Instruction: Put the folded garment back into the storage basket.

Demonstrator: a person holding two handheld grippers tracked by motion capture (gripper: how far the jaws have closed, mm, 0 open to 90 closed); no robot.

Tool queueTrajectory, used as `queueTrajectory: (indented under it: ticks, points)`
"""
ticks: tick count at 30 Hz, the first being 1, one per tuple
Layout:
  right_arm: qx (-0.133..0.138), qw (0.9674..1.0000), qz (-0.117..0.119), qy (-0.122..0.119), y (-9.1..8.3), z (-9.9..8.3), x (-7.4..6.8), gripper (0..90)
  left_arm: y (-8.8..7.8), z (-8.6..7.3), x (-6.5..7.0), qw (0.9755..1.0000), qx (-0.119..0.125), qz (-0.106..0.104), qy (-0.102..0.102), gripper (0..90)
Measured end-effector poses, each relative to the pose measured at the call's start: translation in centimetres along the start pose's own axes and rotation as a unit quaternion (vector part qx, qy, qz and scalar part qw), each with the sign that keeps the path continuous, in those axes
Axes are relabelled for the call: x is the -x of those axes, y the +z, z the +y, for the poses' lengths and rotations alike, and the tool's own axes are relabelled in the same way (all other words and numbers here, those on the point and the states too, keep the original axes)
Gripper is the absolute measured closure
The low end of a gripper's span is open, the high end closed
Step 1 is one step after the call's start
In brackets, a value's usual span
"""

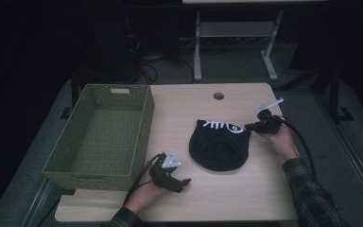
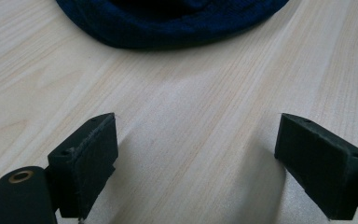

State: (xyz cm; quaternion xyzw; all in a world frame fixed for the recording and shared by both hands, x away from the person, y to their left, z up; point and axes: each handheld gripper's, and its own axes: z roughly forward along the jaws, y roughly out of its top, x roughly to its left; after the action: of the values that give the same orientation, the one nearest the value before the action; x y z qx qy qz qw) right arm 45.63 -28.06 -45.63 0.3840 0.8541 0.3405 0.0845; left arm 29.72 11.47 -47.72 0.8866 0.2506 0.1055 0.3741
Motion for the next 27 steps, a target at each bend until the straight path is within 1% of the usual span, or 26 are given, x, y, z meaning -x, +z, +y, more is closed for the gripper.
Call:
queueTrajectory:
  ticks: [4, 5, 8, 10, 11, 13, 16, 17, 18, 20, 21, 22, 25, 26, 27]
  points:
    - [0.007, 1.0, 0.005, 0.0, -0.5, -0.8, -0.1, 90.0, 0.0, 0.0, 0.0, 1.0, 0.001, 0.0, -0.001, 12.2]
    - [0.004, 1.0, 0.006, 0.001, -0.6, -0.9, -0.2, 90.0, 0.0, 0.0, 0.0, 1.0, 0.001, 0.0, -0.001, 12.2]
    - [0.001, 0.9999, 0.007, -0.007, -0.8, -1.3, -0.5, 90.0, 0.0, 0.0, 0.0, 1.0, 0.001, 0.0, -0.001, 12.2]
    - [0.002, 0.9999, 0.007, -0.008, -1.0, -1.5, -0.8, 90.0, 0.0, 0.0, 0.0, 1.0, 0.001, 0.0, -0.001, 12.2]
    - [0.005, 0.9998, 0.007, -0.016, -1.0, -1.6, -0.9, 90.0, 0.0, 0.0, 0.0, 1.0, 0.001, 0.0, -0.001, 12.2]
    - [0.003, 0.9998, 0.009, -0.015, -1.1, -1.8, -1.3, 90.0, 0.0, 0.0, 0.0, 1.0, 0.001, 0.0, -0.001, 12.2]
    - [0.003, 0.9997, 0.01, -0.022, -1.4, -2.2, -1.8, 90.0, 0.0, 0.0, 0.0, 1.0, 0.001, 0.0, -0.001, 12.2]
    - [0.004, 0.9997, 0.012, -0.021, -1.4, -2.3, -2.0, 90.0, 0.0, 0.0, 0.0, 1.0, 0.001, 0.0, -0.001, 12.2]
    - [0.005, 0.9995, 0.012, -0.028, -1.5, -2.5, -2.1, 90.0, 0.0, 0.0, 0.0, 1.0, 0.001, 0.0, -0.001, 12.2]
    - [0.007, 0.9995, 0.014, -0.028, -1.7, -2.8, -2.6, 90.0, 0.0, 0.0, 0.0, 1.0, 0.001, 0.0, -0.001, 12.2]
    - [0.009, 0.9993, 0.013, -0.035, -1.8, -3.0, -2.7, 90.0, 0.0, 0.0, 0.0, 1.0, 0.001, 0.0, -0.001, 12.2]
    - [0.01, 0.9993, 0.015, -0.032, -1.9, -3.1, -2.9, 90.0, 0.0, 0.0, 0.0, 1.0, 0.001, 0.0, -0.001, 12.2]
    - [0.006, 0.9992, 0.018, -0.034, -2.2, -3.6, -3.5, 90.0, 0.0, 0.0, 0.0, 1.0, 0.001, 0.0, -0.001, 12.2]
    - [0.008, 0.999, 0.019, -0.038, -2.2, -3.7, -3.6, 90.0, 0.0, 0.0, 0.0, 1.0, 0.001, 0.0, -0.001, 12.2]
    - [0.007, 0.9992, 0.019, -0.036, -2.4, -3.8, -3.8, 90.0, 0.0, 0.0, 0.0, 1.0, 0.001, 0.0, -0.001, 12.2]
